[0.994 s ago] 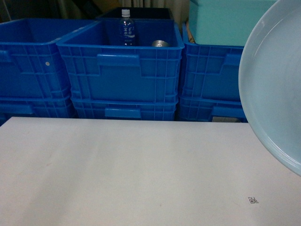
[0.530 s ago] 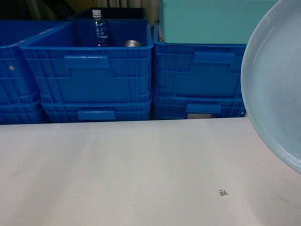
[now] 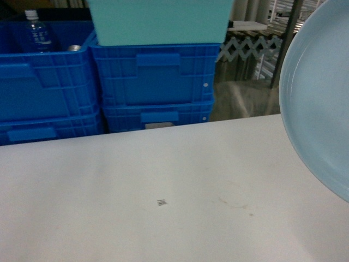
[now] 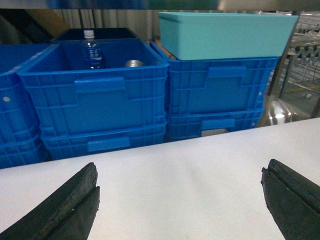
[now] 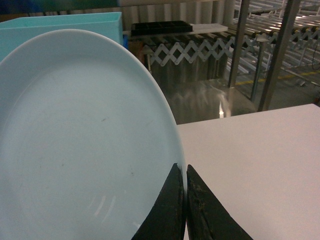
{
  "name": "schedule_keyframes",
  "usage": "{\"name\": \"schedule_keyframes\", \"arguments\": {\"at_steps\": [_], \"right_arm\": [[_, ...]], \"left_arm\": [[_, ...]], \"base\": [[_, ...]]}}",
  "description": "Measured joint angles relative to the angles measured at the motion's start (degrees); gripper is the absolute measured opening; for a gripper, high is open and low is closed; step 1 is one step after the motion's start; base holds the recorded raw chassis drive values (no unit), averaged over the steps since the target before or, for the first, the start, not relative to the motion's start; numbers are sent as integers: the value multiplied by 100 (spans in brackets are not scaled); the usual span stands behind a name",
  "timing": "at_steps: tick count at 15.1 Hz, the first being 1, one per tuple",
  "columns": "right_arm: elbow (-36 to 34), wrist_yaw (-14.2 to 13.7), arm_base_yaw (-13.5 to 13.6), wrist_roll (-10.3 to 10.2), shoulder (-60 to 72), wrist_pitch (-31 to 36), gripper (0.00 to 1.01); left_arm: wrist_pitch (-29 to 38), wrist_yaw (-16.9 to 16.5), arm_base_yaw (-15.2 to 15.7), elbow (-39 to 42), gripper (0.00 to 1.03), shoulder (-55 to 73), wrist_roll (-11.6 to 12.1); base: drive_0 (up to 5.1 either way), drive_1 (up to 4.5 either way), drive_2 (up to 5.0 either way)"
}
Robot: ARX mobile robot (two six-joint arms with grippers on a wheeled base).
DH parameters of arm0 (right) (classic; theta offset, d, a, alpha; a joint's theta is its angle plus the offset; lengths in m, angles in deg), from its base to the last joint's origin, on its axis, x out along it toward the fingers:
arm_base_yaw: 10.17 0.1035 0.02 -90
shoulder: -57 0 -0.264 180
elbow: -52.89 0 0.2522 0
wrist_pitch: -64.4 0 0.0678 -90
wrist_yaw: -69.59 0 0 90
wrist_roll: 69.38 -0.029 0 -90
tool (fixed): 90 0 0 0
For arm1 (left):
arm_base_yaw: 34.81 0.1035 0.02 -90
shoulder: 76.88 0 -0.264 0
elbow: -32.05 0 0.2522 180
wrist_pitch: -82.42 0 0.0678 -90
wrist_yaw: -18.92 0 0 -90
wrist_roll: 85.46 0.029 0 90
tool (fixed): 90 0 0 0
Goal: Place blue tray on left shelf second layer neatly
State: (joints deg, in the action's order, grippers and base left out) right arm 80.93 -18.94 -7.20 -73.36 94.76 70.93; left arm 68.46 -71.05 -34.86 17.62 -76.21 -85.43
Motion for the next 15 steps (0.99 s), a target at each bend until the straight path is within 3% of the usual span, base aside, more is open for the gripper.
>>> {"name": "schedule_keyframes", "arguments": {"at_steps": [15], "right_arm": [[0, 2, 4, 0, 0, 13, 2]], "left_arm": [[-4, 2, 0, 0, 98, 0, -2]], "base": [[-177, -177, -177]]}}
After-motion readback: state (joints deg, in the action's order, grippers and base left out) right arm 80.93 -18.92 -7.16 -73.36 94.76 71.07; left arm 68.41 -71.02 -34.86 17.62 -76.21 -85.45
